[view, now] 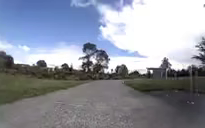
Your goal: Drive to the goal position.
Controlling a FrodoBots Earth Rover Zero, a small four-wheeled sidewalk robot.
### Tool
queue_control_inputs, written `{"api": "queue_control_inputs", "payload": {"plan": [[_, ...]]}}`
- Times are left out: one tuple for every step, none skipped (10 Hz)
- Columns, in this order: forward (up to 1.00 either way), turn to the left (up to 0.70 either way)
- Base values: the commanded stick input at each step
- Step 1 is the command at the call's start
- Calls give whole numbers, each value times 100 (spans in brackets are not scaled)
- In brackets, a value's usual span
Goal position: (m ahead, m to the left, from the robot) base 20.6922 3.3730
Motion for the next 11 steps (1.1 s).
{"api": "queue_control_inputs", "payload": {"plan": [[85,0],[85,0],[85,0],[85,0],[85,0],[85,0],[85,0],[85,0],[85,0],[85,0],[85,0]]}}
